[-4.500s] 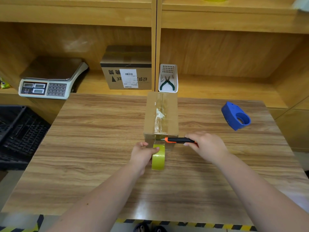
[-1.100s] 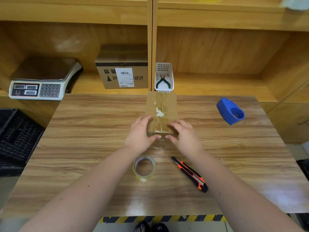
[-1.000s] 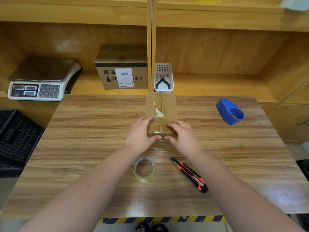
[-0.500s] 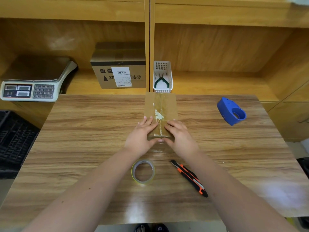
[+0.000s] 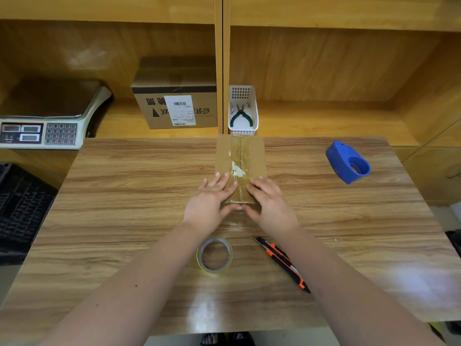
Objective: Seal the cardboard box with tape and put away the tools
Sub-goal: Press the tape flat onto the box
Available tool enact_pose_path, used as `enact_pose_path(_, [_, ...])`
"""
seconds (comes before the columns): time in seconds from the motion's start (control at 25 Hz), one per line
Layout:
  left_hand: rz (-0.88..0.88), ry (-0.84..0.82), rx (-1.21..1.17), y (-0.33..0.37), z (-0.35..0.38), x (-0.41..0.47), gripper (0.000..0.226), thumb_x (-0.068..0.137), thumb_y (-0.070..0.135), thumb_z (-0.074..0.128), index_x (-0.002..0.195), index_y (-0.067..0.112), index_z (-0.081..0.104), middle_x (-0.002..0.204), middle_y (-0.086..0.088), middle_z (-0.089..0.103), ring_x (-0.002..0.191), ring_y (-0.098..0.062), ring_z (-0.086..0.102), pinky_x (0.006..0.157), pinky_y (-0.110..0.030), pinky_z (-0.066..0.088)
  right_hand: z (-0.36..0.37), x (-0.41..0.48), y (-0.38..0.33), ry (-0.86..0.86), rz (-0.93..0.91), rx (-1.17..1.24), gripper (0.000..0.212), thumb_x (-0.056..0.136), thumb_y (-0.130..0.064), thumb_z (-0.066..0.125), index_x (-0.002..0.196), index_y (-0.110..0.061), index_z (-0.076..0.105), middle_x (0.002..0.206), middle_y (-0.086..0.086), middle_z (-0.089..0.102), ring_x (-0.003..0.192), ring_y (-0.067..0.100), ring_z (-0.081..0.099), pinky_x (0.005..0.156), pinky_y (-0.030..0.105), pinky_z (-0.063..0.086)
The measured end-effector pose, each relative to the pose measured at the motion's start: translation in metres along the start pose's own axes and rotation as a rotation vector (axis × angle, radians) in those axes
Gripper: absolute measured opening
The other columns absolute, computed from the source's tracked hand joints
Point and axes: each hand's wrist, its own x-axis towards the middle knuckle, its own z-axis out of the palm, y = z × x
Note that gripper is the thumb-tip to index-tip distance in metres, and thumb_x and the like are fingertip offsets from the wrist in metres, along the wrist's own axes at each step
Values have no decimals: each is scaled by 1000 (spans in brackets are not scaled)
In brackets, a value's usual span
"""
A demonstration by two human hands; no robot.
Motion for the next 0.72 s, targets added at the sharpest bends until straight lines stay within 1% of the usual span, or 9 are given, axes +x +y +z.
enact_pose_path(0.16, [-12,23,-32,-2,3,-1,63,88,50,56,144,30,37,158,6,23,147,-10,11,117,-25,2,4,-4,2,-48,-77,-151,53,78,-26,73,122,-3,56,128,13,58,127,33,47,102,48,45])
enact_pose_path(0.28, [-22,15,-15,-4,4,-1,63,87,48,59,144,33,36,158,9,22,147,-7,10,116,-25,3,2,-4,4,-63,-63,-111,53,79,-24,73,125,-3,55,132,11,56,130,31,44,106,45,42])
enact_pose_path(0.36, [-34,-1,-3,-4,3,-2,64,87,47,60,145,35,35,158,11,21,147,-6,9,118,-26,5,-1,-4,5,-79,-48,-54,54,79,-23,73,126,-2,54,133,12,54,132,31,40,108,46,39])
enact_pose_path(0.44, [-50,-16,7,-3,2,-1,66,86,48,60,145,37,34,158,12,20,147,-6,9,120,-29,8,-4,-3,2,-94,-29,-37,57,79,-30,72,126,-2,54,134,11,53,134,31,39,109,46,38])
enact_pose_path(0.52, [-72,-16,29,0,1,0,65,85,51,59,144,39,35,158,14,19,148,-8,10,121,-34,16,-5,1,-4,-108,-8,-96,62,78,-43,69,122,-2,56,130,12,55,131,31,41,106,43,41])
enact_pose_path(0.56, [-84,-9,40,2,1,0,64,86,51,58,144,40,35,158,15,20,148,-9,11,120,-36,21,-5,3,-6,-114,-5,-139,62,78,-47,67,119,-2,56,127,12,56,129,31,42,103,43,44])
enact_pose_path(0.64, [-94,-4,59,4,0,0,61,87,51,56,144,40,35,158,16,20,147,-7,11,114,-34,31,-3,6,-8,-129,-20,-206,57,79,-45,66,115,-2,56,123,12,57,127,32,44,101,44,46])
enact_pose_path(0.72, [-83,-13,84,4,-1,0,61,88,50,55,144,40,34,158,16,19,147,-5,11,104,-32,41,-2,8,-7,-138,-53,-255,51,80,-39,68,114,-2,57,122,13,57,125,33,46,98,46,48])
